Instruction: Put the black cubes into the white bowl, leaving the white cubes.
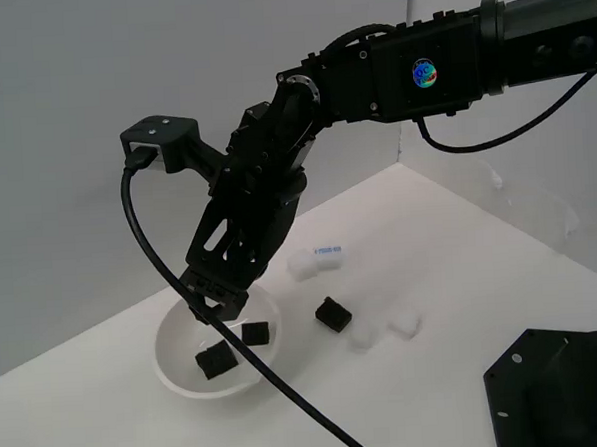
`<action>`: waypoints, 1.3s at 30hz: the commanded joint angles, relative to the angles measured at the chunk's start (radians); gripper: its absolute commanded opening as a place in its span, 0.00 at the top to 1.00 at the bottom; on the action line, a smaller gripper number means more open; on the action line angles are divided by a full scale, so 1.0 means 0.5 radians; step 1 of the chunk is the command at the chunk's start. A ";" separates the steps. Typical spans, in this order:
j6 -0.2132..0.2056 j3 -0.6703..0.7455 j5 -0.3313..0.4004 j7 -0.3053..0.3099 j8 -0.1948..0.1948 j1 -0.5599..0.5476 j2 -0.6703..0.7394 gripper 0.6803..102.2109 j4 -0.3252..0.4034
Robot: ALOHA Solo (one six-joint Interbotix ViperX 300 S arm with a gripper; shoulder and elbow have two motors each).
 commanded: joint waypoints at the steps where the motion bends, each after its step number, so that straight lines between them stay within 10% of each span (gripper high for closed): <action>1: -0.046 0.071 -0.055 0.009 0.015 0.000 0.055 0.02 -0.040; 14: -0.025 0.331 0.092 0.221 0.074 0.368 0.322 0.08 0.107; 24: -0.015 0.482 0.331 0.221 0.080 0.534 0.469 0.73 0.347; 35: -0.015 0.494 0.497 0.221 0.080 0.555 0.482 0.73 0.509; 39: -0.015 0.488 0.537 0.199 0.092 0.555 0.476 0.53 0.546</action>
